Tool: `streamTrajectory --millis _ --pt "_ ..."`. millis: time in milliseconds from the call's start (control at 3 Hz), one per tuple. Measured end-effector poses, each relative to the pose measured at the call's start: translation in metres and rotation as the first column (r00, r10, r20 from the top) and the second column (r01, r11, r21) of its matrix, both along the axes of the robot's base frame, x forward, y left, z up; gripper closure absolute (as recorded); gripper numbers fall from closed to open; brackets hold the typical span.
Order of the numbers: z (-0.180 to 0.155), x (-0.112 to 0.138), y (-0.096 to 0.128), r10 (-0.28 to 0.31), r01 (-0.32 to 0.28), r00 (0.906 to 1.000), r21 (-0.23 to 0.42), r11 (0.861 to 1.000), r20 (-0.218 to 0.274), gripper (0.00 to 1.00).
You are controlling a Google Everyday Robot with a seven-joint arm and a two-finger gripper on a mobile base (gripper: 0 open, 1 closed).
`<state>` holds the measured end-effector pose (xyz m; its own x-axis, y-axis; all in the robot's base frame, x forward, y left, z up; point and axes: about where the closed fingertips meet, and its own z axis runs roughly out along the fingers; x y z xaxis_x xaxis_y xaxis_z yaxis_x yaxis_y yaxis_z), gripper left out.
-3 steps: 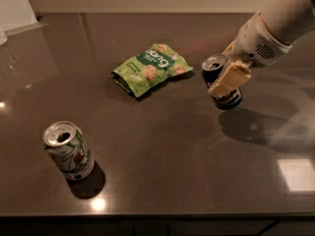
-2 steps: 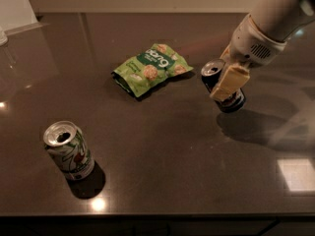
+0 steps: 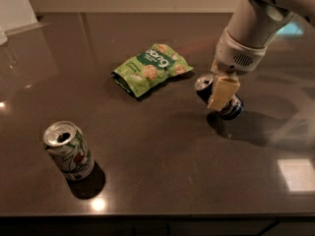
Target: Knock pepsi can over
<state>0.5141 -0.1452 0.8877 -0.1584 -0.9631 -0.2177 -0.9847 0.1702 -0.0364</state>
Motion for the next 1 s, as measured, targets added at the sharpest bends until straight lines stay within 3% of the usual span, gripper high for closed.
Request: streamTrajectory --millis 333,1000 --pt "-0.012 -0.001 0.004 0.043 -0.045 0.9989 -0.087 0.995 -0.018 0.58" --pt "-0.025 -0.003 0.014 0.139 -0.140 0.9901 -0.220 0.965 -0.020 0.12"
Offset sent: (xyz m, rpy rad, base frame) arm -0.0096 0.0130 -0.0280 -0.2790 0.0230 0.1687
